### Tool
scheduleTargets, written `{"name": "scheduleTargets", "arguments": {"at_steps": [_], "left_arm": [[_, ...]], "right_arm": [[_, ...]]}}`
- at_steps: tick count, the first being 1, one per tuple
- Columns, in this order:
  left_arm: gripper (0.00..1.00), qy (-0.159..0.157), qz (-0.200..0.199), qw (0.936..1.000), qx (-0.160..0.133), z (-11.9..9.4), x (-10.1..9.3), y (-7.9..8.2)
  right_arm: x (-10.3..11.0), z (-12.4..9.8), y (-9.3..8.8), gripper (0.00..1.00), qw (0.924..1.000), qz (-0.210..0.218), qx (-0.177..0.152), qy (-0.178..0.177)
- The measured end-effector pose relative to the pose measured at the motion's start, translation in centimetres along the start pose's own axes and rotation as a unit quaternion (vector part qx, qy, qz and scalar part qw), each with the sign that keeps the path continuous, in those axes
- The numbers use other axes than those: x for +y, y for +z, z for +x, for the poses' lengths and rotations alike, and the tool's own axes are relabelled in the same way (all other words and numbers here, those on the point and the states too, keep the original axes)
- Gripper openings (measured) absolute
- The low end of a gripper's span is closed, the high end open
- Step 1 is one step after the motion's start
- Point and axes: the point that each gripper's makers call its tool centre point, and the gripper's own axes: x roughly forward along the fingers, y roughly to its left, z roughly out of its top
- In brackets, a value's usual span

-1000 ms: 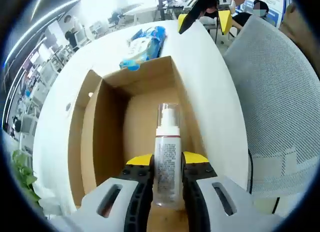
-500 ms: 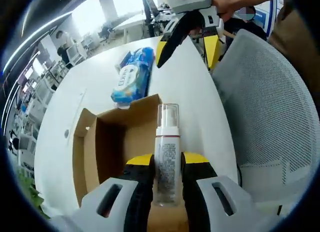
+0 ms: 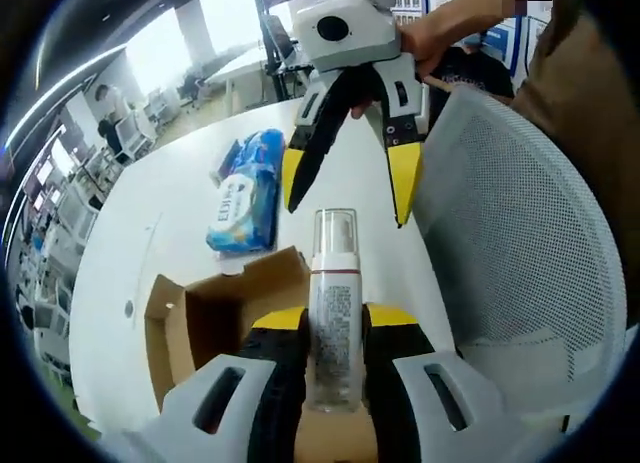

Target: Operate the shoe box by opening the lid, removing the specified soft item, and placing it in the target area until the item is outside and the box remains undamaged.

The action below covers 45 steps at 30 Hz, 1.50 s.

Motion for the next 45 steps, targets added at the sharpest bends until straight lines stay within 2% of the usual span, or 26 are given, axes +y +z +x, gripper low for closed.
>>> {"name": "scheduleTargets", "arguments": {"at_steps": [4, 9, 15, 21, 26, 34, 45], "left_arm": [[0.2, -0.027, 0.001, 0.9996, -0.006, 0.1, -0.6, 0.6], [0.2, -0.049, -0.012, 0.9982, -0.031, -0.1, -1.2, 2.0], [0.2, -0.069, -0.016, 0.9965, -0.044, -0.2, -1.9, 3.0], [0.2, -0.093, -0.017, 0.9945, -0.044, -0.3, -2.8, 3.0], [0.2, -0.121, -0.04, 0.9903, -0.056, -0.4, -3.6, 3.0], [0.22, -0.131, -0.071, 0.9866, -0.066, 0.2, -4.0, 2.9], [0.23, -0.13, -0.077, 0.9867, -0.061, 0.7, -4.2, 2.8]], "right_arm": [[0.5, -0.1, 0.4, 0.44, 0.9997, -0.019, -0.009, 0.007], [1.6, 0.1, 0.6, 0.4, 0.999, -0.037, -0.009, 0.024], [2.6, 0.1, 1.2, 0.21, 0.998, -0.038, -0.025, 0.044], [3.7, -0.1, 1.1, 0.18, 0.9967, -0.039, -0.024, 0.066], [4.4, -0.3, 1.1, 0.17, 0.9966, -0.023, -0.026, 0.075], [4.3, -0.4, 0.4, 0.17, 0.9969, 0.006, -0.016, 0.076], [4.1, -1.1, -0.8, 0.17, 0.9956, 0.054, -0.013, 0.076]]}}
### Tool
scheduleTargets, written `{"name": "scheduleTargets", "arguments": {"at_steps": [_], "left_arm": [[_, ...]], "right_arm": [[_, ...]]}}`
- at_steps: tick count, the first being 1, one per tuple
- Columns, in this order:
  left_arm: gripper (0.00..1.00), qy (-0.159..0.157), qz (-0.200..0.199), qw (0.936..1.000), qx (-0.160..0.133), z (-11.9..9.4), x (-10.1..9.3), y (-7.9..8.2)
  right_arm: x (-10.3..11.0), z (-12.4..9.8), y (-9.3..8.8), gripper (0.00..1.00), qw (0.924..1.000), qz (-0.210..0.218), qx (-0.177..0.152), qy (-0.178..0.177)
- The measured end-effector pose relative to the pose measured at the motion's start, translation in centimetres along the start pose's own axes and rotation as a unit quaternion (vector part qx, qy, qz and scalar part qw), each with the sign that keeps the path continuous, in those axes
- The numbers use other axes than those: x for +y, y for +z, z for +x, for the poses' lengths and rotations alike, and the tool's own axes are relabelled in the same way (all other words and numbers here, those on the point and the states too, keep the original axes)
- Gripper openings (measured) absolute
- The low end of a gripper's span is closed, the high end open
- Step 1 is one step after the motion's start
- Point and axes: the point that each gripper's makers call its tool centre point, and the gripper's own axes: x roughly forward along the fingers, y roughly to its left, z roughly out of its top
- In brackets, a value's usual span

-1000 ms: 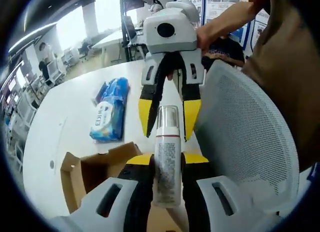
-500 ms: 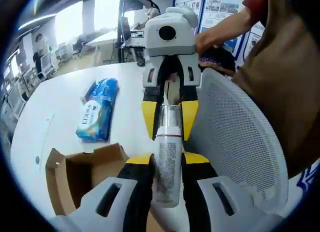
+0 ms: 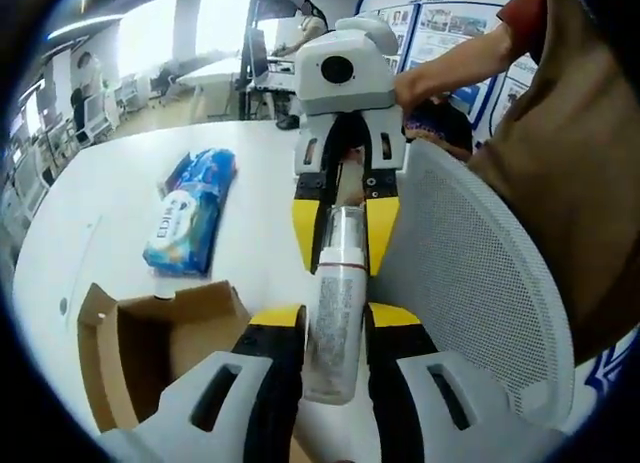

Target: Operate the shoe box by opening the lid, removing the specified soft item, and placing it in the target area until the item is outside and the box remains undamaged.

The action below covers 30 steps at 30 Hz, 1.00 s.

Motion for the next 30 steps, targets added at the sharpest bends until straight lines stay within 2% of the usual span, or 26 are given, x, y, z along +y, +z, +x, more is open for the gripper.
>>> {"name": "scheduleTargets", "arguments": {"at_steps": [4, 10, 13, 21, 30], "left_arm": [[0.25, 0.005, -0.002, 1.0, -0.002, -0.2, 0.2, 0.0], [0.27, 0.015, -0.007, 0.9998, -0.006, -0.5, 0.6, -0.2], [0.34, 0.025, -0.012, 0.9996, -0.011, -0.7, 0.9, -0.4], [0.42, 0.052, -0.028, 0.9982, -0.016, -1.4, 1.7, -1.5], [0.56, 0.097, -0.061, 0.9929, -0.031, -2.2, 2.9, -3.0]], "right_arm": [[-0.2, -0.2, -0.3, 0.17, 0.9999, 0.016, -0.005, -0.002], [-0.2, -0.5, -1.2, 0.17, 0.9997, 0.022, 0.005, -0.006], [-0.4, -0.7, -1.7, 0.17, 0.9996, 0.026, 0.01, -0.008], [-0.6, -1.1, -2.7, 0.17, 0.9991, 0.039, 0.012, -0.012], [-1.1, -1.8, -3.1, 0.17, 0.9982, 0.055, 0.006, -0.021]]}}
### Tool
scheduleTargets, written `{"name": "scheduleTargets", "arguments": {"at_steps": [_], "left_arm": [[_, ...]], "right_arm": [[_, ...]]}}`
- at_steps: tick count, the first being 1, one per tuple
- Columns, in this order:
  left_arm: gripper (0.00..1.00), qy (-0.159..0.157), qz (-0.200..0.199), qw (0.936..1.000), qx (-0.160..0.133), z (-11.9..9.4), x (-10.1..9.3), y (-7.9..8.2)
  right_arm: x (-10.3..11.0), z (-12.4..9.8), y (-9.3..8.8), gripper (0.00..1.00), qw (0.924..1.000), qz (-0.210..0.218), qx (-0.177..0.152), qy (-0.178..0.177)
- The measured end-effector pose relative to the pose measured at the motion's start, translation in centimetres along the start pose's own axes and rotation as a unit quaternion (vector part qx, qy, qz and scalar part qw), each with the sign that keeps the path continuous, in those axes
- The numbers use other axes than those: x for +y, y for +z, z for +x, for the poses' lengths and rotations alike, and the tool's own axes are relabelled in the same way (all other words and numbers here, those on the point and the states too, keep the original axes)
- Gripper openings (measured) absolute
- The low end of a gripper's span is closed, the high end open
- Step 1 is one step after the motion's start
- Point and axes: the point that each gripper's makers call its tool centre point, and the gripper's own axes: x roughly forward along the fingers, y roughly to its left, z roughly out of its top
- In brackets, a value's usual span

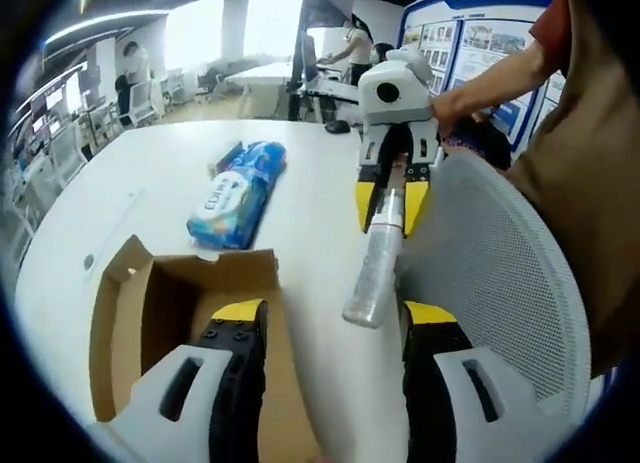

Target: Operate the shoe box by opening the lid, removing the specified soft item, and placing it in the target area until the item is outside and the box remains undamaged.

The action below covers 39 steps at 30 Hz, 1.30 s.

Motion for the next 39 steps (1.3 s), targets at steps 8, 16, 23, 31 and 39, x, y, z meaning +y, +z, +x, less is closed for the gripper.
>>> {"name": "scheduleTargets", "arguments": {"at_steps": [8, 16, 23, 31, 39], "left_arm": [[0.6, 0.043, -0.05, 0.9974, -0.027, -0.5, 1.2, -1.2], [0.62, 0.15, -0.126, 0.9789, -0.056, -1.6, 4.4, -3.4], [0.63, 0.164, -0.162, 0.971, -0.064, -1.9, 3.3, -5.6], [0.63, 0.177, -0.189, 0.964, -0.061, -2.5, 2.7, -7.9], [0.63, 0.189, -0.205, 0.9581, -0.068, -3.2, 2.5, -8.7]], "right_arm": [[-1.1, -1.2, -1.1, 0.17, 0.9997, 0.015, 0.008, -0.016], [-2.0, -2.5, -1.6, 0.17, 0.999, 0.026, 0.01, -0.036], [-2.8, -3.5, -2.5, 0.17, 0.9982, 0.032, 0.018, -0.048], [-3.2, -4.3, -3.0, 0.17, 0.9974, 0.04, 0.024, -0.054], [-4.0, -5.6, -2.4, 0.17, 0.9971, 0.03, 0.037, -0.06]]}}
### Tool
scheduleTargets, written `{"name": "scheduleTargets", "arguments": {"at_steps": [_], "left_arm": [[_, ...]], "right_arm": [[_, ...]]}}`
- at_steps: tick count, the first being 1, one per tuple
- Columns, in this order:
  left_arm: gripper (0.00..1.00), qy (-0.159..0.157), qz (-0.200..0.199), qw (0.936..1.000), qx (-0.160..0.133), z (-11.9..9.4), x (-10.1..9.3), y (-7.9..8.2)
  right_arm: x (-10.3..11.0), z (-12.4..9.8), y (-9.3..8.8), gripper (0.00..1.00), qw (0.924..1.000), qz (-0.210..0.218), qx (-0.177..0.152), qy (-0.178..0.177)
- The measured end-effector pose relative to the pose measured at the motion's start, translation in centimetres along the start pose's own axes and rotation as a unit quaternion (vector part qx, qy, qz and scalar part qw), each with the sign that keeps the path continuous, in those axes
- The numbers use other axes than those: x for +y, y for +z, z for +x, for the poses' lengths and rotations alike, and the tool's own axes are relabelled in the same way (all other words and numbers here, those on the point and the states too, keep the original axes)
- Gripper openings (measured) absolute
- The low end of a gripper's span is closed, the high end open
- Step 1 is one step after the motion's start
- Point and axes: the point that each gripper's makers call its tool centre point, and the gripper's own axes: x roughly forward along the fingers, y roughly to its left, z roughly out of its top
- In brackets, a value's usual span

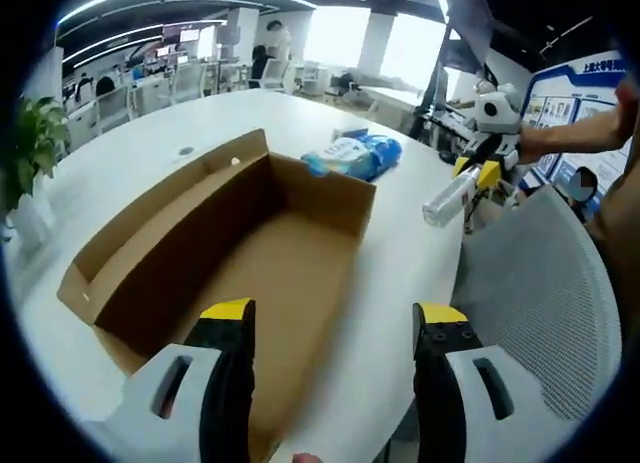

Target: Operate the shoe box by opening the lid, removing the specified soft item, and placing it in the target area until the item is outside and the box remains undamaged.

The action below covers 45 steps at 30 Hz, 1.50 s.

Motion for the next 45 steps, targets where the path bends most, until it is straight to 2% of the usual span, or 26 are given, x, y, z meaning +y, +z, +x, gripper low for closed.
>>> {"name": "scheduleTargets", "arguments": {"at_steps": [15, 23, 29, 33, 41, 45], "left_arm": [[0.64, -0.003, -0.009, 0.9999, -0.005, -0.1, -0.9, -0.3], [0.63, 0.004, -0.013, 0.9998, -0.012, -0.4, -0.7, 0.0], [0.63, 0.012, -0.017, 0.9997, -0.016, -0.7, -0.3, 0.2], [0.62, 0.014, -0.02, 0.9995, -0.017, -0.8, -0.3, 0.1], [0.61, 0.021, -0.023, 0.9994, -0.017, -0.6, -0.3, 0.4], [0.61, 0.028, -0.021, 0.9992, -0.017, -0.8, -0.2, 0.4]], "right_arm": [[-2.1, -1.7, 2.8, 0.17, 0.999, -0.029, 0.028, -0.017], [-4.7, -2.8, 4.4, 0.17, 0.9962, -0.055, 0.059, -0.032], [-7.4, -3.4, 5.2, 0.17, 0.9907, -0.078, 0.099, -0.049], [-8.6, -3.5, 6.1, 0.17, 0.9879, -0.09, 0.113, -0.055], [-11.5, -3.8, 8.3, 0.17, 0.9755, -0.139, 0.156, -0.069], [-12.9, -3.8, 9.7, 0.17, 0.9703, -0.158, 0.167, -0.075]]}}
